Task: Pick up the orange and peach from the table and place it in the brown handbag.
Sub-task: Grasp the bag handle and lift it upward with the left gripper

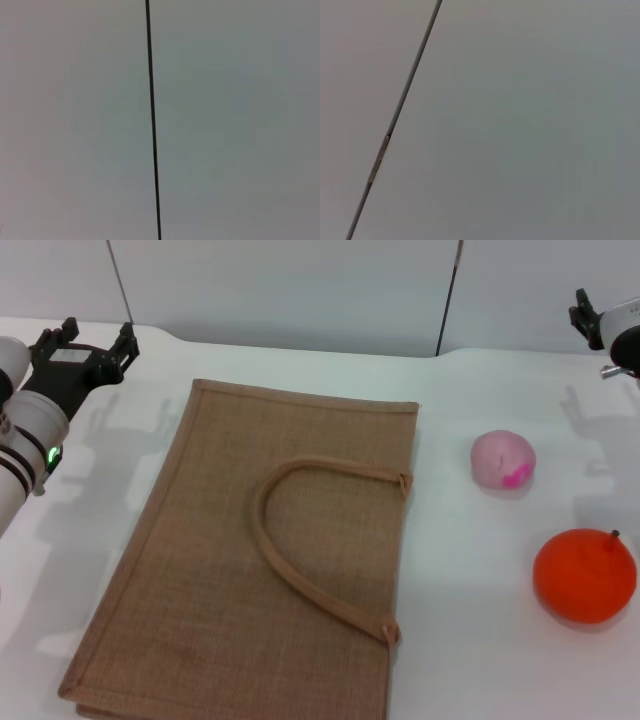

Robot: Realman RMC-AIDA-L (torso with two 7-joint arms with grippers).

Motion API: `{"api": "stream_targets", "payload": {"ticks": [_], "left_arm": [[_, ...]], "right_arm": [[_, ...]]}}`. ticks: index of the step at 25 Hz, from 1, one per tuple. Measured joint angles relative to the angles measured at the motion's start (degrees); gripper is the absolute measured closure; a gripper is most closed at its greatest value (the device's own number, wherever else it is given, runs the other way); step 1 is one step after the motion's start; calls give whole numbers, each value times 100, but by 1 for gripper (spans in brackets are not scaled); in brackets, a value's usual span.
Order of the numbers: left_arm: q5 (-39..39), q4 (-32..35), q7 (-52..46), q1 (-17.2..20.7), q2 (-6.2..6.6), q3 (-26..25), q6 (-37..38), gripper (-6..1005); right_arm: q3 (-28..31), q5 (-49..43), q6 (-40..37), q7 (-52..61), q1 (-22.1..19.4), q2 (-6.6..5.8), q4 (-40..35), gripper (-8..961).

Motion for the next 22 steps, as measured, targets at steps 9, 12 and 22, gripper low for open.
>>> {"api": "stream_targets", "payload": {"ticks": [9, 12, 22], "left_arm": [[0, 0, 2, -4, 5, 0, 0, 253], [0, 0, 2, -4, 5, 0, 0, 256], [0, 0, -9, -4, 2, 0, -56, 265]], "right_arm": [[0, 0, 0, 5, 3, -9, 7, 134], [0, 0, 0, 6, 3, -9, 11, 134], [0, 0, 0, 6, 13, -9, 89, 133]]}}
